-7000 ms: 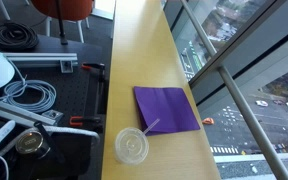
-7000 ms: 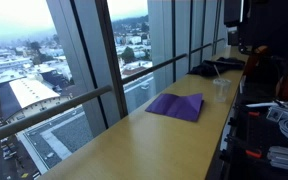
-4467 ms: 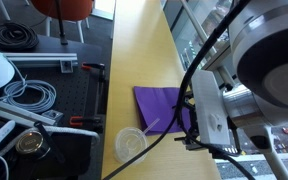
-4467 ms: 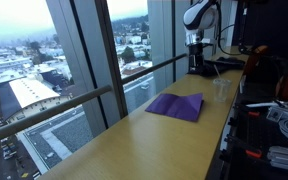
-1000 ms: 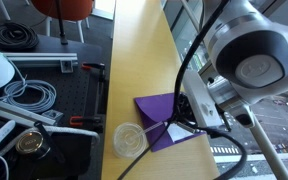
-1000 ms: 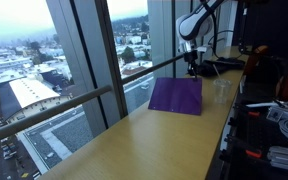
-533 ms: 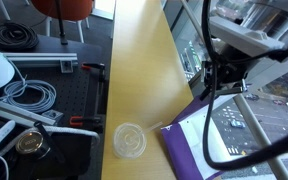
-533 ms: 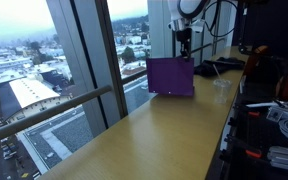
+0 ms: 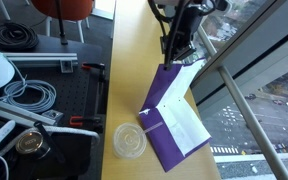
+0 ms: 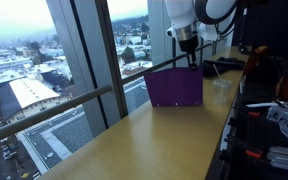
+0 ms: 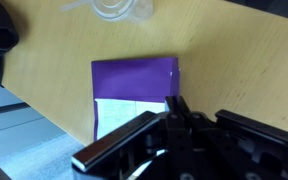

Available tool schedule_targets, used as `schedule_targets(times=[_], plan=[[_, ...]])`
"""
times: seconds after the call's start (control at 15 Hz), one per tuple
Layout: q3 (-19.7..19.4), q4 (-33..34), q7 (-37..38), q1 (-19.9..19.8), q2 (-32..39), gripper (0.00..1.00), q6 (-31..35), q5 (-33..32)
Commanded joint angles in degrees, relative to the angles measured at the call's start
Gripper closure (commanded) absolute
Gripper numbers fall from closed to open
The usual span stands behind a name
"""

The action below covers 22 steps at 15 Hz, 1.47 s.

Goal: Open the folder

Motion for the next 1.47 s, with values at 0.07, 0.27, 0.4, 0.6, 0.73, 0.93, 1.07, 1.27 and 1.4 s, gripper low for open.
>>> schedule_targets(times=[0.07, 0.27, 0.4, 0.6, 0.73, 0.93, 1.07, 1.27, 1.4], plan=[[4.4, -9.3, 9.5, 4.3, -3.1, 1.0, 0.3, -5.4], [6.5, -12.0, 13.8, 6.1, -2.6, 1.0, 0.2, -8.3], [7.5, -13.4, 15.4, 6.8, -2.5, 1.0, 0.4, -9.0], [8.7, -14.5, 16.6, 7.1, -3.1, 1.0, 1.9, -7.8], [8.8, -14.1, 17.1, 6.9, -3.3, 1.0, 3.2, -7.7], [8.1, -12.9, 16.8, 6.2, -3.0, 1.0, 5.5, -8.7], [7.6, -11.7, 16.3, 5.5, -2.6, 1.0, 6.2, -8.9], [7.1, -11.3, 16.2, 4.8, -2.5, 1.0, 7.0, -8.3], [7.0, -11.6, 16.3, 4.4, -2.6, 1.0, 7.3, -8.2]])
